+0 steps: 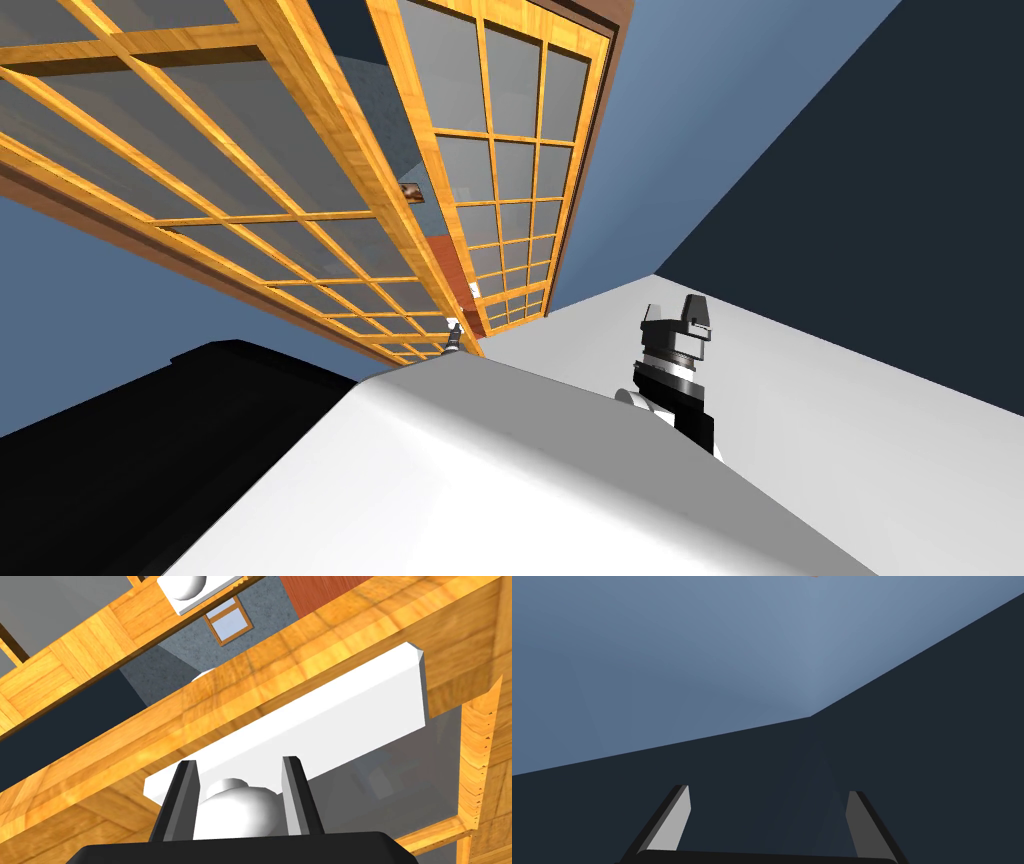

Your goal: Pull the door open

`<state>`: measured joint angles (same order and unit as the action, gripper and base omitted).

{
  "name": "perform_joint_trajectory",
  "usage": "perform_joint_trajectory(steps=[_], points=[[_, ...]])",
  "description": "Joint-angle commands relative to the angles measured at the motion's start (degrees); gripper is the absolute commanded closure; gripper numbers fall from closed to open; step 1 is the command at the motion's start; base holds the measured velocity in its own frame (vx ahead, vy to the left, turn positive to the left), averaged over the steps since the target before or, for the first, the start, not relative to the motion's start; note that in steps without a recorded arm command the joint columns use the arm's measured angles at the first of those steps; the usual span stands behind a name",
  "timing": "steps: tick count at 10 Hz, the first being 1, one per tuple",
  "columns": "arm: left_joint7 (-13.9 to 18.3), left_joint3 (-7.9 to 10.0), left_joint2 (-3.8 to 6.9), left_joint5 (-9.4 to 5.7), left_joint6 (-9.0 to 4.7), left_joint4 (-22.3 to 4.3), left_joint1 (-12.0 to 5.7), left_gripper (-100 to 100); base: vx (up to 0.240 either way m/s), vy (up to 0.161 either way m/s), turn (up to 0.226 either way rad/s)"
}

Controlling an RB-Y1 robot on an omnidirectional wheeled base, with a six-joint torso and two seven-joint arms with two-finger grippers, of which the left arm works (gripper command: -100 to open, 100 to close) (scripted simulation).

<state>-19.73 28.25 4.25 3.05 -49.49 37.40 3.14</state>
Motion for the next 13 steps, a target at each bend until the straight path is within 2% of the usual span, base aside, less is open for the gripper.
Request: perform_joint_trajectory(steps=[1, 2, 5, 6, 7, 8, 9, 10, 11, 12, 13], points=[[2.86, -0.13, 0.65, -1.26, 0.96, 1.26, 1.26, 100, -0.06, 0.013, -0.065], [3.14, -0.13, 0.65, -1.26, 0.96, 1.26, 1.26, 100, -0.036, 0.009, -0.023], [8.14, -1.77, 1.31, -3.31, 0.86, 1.29, 1.09, 100, -0.054, 0.018, -0.064], [8.99, -1.77, 1.31, -3.31, 0.86, 1.29, 1.09, 100, -0.049, 0.008, -0.045], [10.84, -2.38, 1.56, -4.07, 0.82, 1.3, 1.02, 100, -0.048, -0.003, -0.037], [11.16, -2.38, 1.56, -4.07, 0.82, 1.3, 1.02, 100, -0.034, 0.007, -0.02], [13.07, -3.0, 1.81, -4.83, 0.78, 1.31, 0.95, 100, -0.045, 0.004, -0.06], [13.33, -3.0, 1.81, -4.83, 0.78, 1.31, 0.95, 100, -0.043, 0.005, -0.031], [15.58, -3.69, 2.08, -5.7, 0.73, 1.32, 0.88, 100, -0.046, 0.005, -0.049], [15.62, -3.69, 2.08, -5.7, 0.73, 1.32, 0.88, 100, -0.033, 0.004, -0.044], [17.93, -4.4, 2.37, -6.58, 0.69, 1.33, 0.8, 100, -0.035, 0.025, -0.06]])
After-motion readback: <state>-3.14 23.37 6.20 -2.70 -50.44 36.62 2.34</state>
